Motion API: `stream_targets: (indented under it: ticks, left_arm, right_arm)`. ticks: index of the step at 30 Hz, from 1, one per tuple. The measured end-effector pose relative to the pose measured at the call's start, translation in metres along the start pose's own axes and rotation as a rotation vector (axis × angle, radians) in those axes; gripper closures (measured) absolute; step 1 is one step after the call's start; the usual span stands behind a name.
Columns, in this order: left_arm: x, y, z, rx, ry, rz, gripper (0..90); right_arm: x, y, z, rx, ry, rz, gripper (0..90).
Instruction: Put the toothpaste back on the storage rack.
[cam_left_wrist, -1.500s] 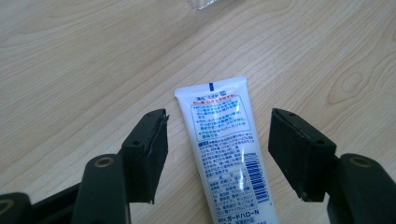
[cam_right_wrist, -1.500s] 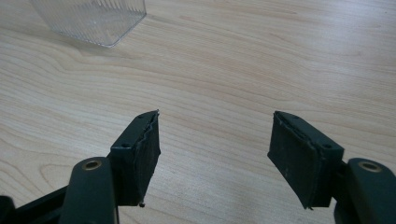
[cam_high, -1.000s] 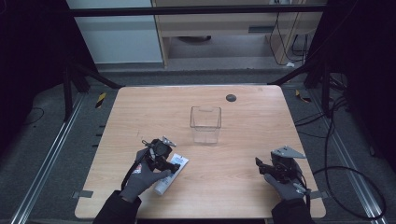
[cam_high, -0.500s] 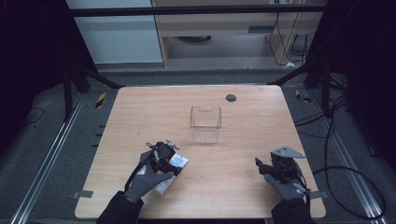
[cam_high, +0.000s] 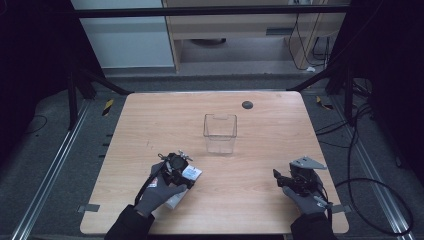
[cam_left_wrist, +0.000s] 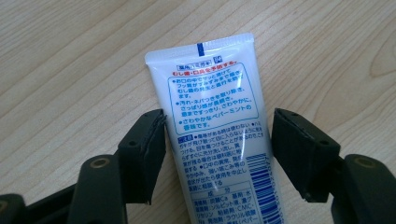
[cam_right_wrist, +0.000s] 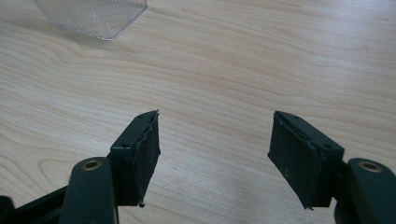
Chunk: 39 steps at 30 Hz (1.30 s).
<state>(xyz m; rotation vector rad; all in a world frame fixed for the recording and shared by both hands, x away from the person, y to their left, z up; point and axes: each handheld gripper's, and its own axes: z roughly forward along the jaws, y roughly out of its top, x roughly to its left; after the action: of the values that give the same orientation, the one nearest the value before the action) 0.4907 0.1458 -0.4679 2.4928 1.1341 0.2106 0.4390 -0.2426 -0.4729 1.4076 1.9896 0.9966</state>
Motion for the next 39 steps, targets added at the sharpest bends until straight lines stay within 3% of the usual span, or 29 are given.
stream_targets:
  ticks: [14, 24, 25, 29, 36, 39]
  left_arm:
    - [-0.001, 0.001, 0.006, 0.017, 0.008, -0.013, 34.0]
    - [-0.007, 0.000, 0.000, 0.011, 0.022, -0.016, 49.8]
    - [-0.007, 0.000, -0.005, 0.009, 0.017, -0.011, 57.1]
    - [-0.007, -0.001, -0.008, 0.011, 0.002, -0.005, 66.0]
    - [-0.002, -0.006, -0.016, 0.016, -0.022, -0.006, 71.1]
    - [0.002, -0.009, -0.025, -0.023, -0.025, -0.012, 71.8]
  right_arm:
    - [0.000, 0.000, 0.000, 0.000, 0.001, 0.001, 33.2]
    - [0.000, 0.000, 0.000, 0.000, 0.000, 0.004, 33.2]
    - [0.000, 0.000, 0.000, 0.000, -0.002, 0.000, 33.2]
    - [-0.001, 0.000, 0.000, 0.001, -0.001, 0.003, 33.2]
    - [-0.002, 0.000, -0.001, -0.002, -0.003, 0.005, 33.2]
    - [-0.002, 0.000, -0.002, -0.003, -0.003, 0.006, 33.2]
